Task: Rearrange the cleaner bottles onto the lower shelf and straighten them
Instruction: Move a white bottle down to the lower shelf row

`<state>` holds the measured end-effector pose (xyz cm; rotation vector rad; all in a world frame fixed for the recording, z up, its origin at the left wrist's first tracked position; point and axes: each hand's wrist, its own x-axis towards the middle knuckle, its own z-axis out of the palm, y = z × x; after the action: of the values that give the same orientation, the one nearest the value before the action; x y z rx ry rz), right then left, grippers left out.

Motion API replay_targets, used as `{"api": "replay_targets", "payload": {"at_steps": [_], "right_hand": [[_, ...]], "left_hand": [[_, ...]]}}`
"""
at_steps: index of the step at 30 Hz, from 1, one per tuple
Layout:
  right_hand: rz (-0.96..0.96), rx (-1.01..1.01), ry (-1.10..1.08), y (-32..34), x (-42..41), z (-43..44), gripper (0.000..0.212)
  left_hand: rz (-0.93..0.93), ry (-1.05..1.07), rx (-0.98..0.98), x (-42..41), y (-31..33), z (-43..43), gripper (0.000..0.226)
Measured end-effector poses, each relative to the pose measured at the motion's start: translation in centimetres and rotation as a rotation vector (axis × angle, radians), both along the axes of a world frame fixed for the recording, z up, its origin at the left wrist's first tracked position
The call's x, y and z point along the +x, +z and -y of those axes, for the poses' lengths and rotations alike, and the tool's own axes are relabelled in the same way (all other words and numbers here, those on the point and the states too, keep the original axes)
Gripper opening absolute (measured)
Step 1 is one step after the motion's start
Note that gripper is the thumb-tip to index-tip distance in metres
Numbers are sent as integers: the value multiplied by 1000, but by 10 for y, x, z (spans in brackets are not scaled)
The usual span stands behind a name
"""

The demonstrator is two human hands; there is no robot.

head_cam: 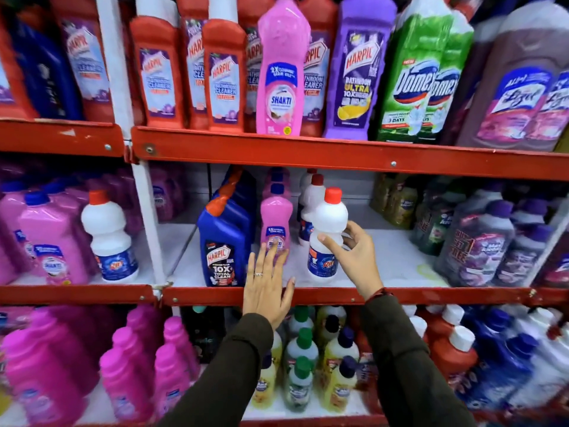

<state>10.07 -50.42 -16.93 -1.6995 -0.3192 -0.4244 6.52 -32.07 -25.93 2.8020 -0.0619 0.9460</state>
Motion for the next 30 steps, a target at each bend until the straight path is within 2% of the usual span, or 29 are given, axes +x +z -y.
{"api": "replay_targets", "payload": {"at_steps": [5,15,30], "right_hand": [[-47,23,7,-18,41,3,53],[-123,29,55,-21,89,-7,54],[-152,-24,74,-24,76,-10,60]], "left_hand": [[-83,77,-7,20,-12,3,68],[-59,103,28,27,-15,4,69],[-69,116,15,20,-11,5,66]]}}
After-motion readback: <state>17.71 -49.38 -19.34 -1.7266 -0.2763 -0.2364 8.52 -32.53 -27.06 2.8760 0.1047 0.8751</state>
